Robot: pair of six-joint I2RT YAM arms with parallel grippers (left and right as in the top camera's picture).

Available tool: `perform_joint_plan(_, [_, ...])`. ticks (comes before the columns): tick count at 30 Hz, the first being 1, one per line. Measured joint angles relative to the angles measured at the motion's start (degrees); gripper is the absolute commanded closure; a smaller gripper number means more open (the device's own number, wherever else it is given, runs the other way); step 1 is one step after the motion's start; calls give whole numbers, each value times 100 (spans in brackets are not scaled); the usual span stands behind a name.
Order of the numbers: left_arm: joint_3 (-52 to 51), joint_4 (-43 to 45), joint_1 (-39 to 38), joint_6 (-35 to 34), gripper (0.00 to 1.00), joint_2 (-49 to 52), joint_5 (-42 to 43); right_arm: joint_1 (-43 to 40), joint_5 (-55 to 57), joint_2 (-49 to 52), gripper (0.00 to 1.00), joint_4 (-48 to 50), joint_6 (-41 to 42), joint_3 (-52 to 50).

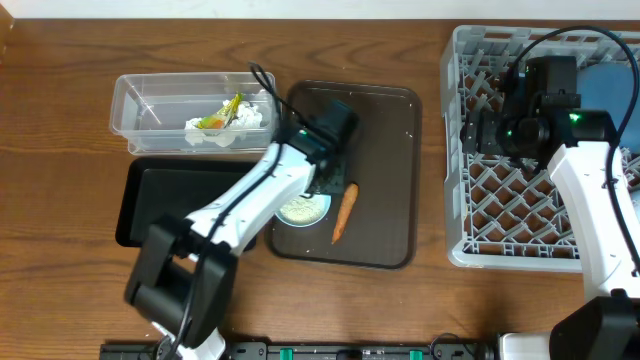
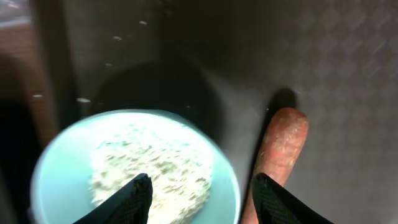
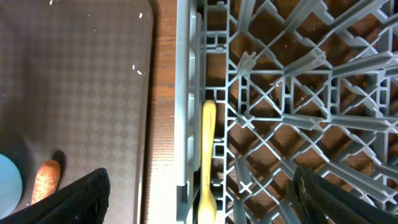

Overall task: Sort waste into correct bins and load items into the dishwasher rack
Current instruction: 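Grasp the light-blue rice bowl with the left gripper and lift it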

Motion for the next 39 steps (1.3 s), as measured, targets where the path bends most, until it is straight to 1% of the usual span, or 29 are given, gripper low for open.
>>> perform_joint_plan(9, [0, 186, -339, -162, 47, 345, -2, 0, 0, 0, 8, 0, 0, 0])
perform_joint_plan(10, [0, 188, -367, -177, 51, 369, -2, 0, 0, 0, 8, -2, 0, 0])
perform_joint_plan(12, [0, 197, -402, -203, 53, 420, -2, 0, 0, 0, 8, 0, 0, 0])
perform_joint_plan(16, [0, 195, -422, -214, 62, 557, 0, 0, 0, 0, 8, -2, 0, 0])
perform_joint_plan(19, [0, 195, -422, -219, 66, 619, 0, 0, 0, 0, 8, -9, 0, 0])
perform_joint_plan(25, [0, 192, -420, -210, 81, 625, 0, 0, 2, 0, 8, -22, 0, 0])
perform_joint_plan(27, [0, 195, -422, -234, 88, 625, -2, 0, 0, 0, 8, -22, 0, 0])
perform_joint_plan(30, [0, 188, -420, -223, 94, 625, -4, 0, 0, 0, 8, -26, 0, 0])
perform_joint_plan(39, [2, 118, -431, -212, 94, 619, -92, 0, 0, 0, 8, -55, 0, 0])
